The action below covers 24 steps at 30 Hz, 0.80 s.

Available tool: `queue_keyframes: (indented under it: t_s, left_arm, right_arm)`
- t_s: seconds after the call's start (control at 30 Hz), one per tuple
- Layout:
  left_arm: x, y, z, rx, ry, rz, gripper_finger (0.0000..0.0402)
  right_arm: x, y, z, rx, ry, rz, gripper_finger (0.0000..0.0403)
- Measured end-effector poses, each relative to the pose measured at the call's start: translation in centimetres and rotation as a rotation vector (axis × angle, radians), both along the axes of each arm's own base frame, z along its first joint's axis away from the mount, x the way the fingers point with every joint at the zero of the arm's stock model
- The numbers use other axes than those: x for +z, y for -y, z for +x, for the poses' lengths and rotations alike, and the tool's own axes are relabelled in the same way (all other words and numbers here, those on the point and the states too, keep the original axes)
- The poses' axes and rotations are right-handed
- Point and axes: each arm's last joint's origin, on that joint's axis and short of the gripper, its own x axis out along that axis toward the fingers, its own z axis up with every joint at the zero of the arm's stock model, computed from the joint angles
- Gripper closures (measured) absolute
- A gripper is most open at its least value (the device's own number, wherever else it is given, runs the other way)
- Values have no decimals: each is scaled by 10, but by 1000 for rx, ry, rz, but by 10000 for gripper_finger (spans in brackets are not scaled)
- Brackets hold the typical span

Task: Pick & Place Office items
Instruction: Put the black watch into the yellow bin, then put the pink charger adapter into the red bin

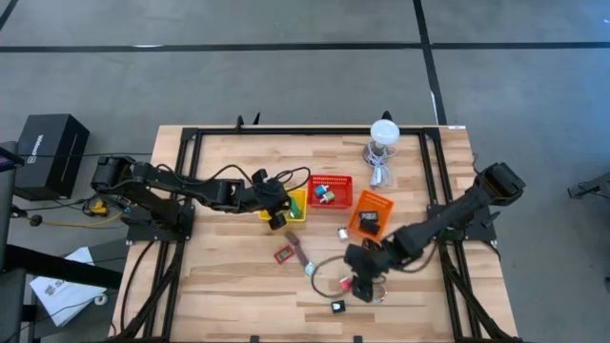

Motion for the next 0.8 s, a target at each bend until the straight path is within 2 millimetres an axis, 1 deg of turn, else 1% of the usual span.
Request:
queue_keyframes:
  t_s: [0.1, 0.2, 0.4, 0.57, 0.7, 0.8]
  left_arm:
    - [0, -1, 0, 13, 4, -8, 308]
    - [-1, -1, -1, 50, 13, -53, 303]
    - [-6, -1, -6, 65, -45, -110, 302]
    - [-6, -1, -6, 65, -44, -110, 302]
    - [-6, -1, -5, 65, -36, -111, 302]
    - [-6, -1, -5, 65, -33, -111, 302]
  right_arm:
    - [0, -16, -10, 4, -15, 33, 182]
    - [1, -30, -19, -3, -27, 70, 182]
    - [3, -47, -28, 34, 2, 114, 182]
    - [6, -48, -24, 113, 69, 92, 182]
    - [7, -43, -18, 170, 116, 53, 182]
    - [8, -38, -13, 180, 134, 35, 182]
